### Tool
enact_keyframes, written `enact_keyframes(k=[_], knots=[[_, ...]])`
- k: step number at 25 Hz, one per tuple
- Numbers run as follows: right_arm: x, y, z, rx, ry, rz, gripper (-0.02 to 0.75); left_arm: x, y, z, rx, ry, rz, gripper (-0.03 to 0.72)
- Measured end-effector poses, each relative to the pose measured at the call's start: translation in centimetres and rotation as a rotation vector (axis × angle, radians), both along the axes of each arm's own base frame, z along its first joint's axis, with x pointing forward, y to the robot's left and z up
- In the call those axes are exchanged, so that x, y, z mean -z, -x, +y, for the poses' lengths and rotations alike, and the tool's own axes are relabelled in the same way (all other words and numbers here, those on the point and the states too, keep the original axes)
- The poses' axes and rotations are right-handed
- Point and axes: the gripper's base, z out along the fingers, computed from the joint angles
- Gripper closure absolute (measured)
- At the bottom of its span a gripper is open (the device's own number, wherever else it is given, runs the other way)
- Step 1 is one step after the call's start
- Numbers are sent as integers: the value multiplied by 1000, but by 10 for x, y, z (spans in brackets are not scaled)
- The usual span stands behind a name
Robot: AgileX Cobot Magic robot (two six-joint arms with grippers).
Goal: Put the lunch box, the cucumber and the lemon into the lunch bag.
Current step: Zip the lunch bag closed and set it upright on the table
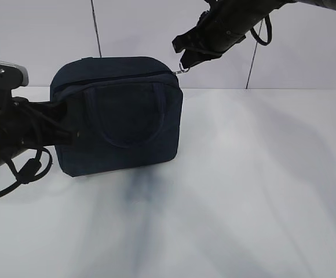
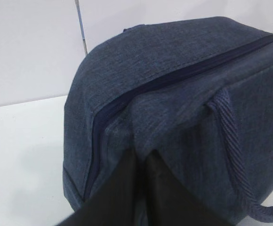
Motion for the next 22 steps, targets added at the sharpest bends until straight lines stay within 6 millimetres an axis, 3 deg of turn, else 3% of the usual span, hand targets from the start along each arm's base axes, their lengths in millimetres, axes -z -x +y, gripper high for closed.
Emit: enact_keyframes(k=[8, 18, 22], knots=[[11, -3, -1, 20, -23, 17, 718, 0, 0, 0, -1, 1, 1, 682], [40, -13, 5, 46, -100, 83, 718, 0, 0, 1, -7, 4, 5, 682], [40, -13, 9, 32, -147, 88, 718, 1, 0, 1, -10, 6, 8, 682]])
